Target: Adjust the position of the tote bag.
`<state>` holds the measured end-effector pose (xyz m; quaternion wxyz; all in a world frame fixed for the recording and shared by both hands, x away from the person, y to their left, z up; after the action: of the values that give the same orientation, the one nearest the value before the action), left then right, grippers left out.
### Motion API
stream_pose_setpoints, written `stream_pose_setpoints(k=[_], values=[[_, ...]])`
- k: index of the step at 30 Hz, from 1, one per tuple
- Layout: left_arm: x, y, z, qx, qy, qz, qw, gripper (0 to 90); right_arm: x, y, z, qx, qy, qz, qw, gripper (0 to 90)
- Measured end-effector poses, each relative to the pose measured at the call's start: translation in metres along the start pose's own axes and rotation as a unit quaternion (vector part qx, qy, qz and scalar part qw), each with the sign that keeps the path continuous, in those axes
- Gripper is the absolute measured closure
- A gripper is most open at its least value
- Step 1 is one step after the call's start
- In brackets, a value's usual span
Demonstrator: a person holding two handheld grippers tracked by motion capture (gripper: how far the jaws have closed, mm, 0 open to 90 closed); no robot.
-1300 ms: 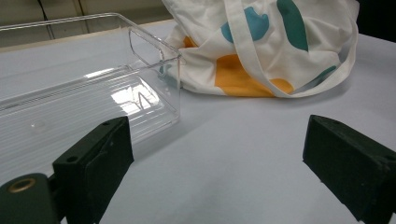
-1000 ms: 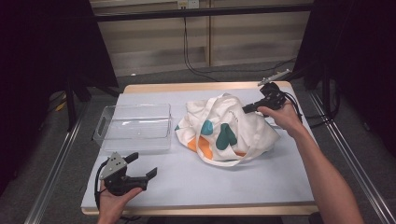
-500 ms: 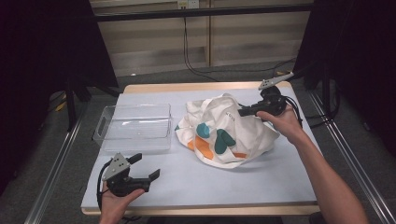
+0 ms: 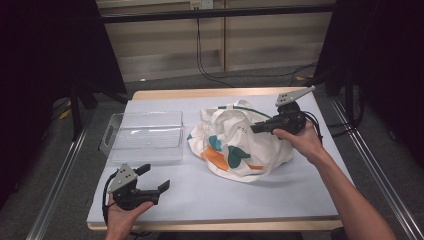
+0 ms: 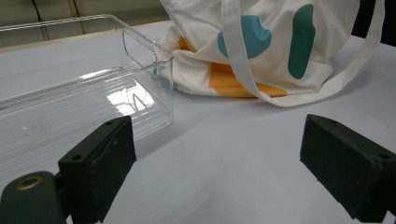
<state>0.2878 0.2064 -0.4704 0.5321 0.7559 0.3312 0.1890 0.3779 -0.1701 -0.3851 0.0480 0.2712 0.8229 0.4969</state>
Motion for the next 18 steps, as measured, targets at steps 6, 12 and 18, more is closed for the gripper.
stream_pose_setpoints(k=[6,12,18], values=[[-0.001,0.000,0.000,0.002,0.000,0.002,1.0000,10.2,0.013,-0.003,0.000,0.006,0.002,-0.004,1.0000,88.7],[-0.001,0.000,-0.001,-0.001,-0.004,0.002,1.0000,10.8,0.028,-0.005,0.003,0.002,0.013,-0.016,0.9998,88.7],[0.001,0.001,-0.001,-0.003,0.004,-0.003,1.0000,10.1,0.043,-0.006,0.006,0.000,0.018,-0.027,0.9995,88.7]])
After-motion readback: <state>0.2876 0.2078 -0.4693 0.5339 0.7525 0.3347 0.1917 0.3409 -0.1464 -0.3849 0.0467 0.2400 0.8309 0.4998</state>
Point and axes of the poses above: each handheld gripper's, and its own axes: z roughly forward along the jaws, y roughly out of its top, x roughly to its left, the point moved 6 cm from there along z, roughly forward along the jaws, and after that the axes turned 2 degrees about -x, right-handed, at the moved point
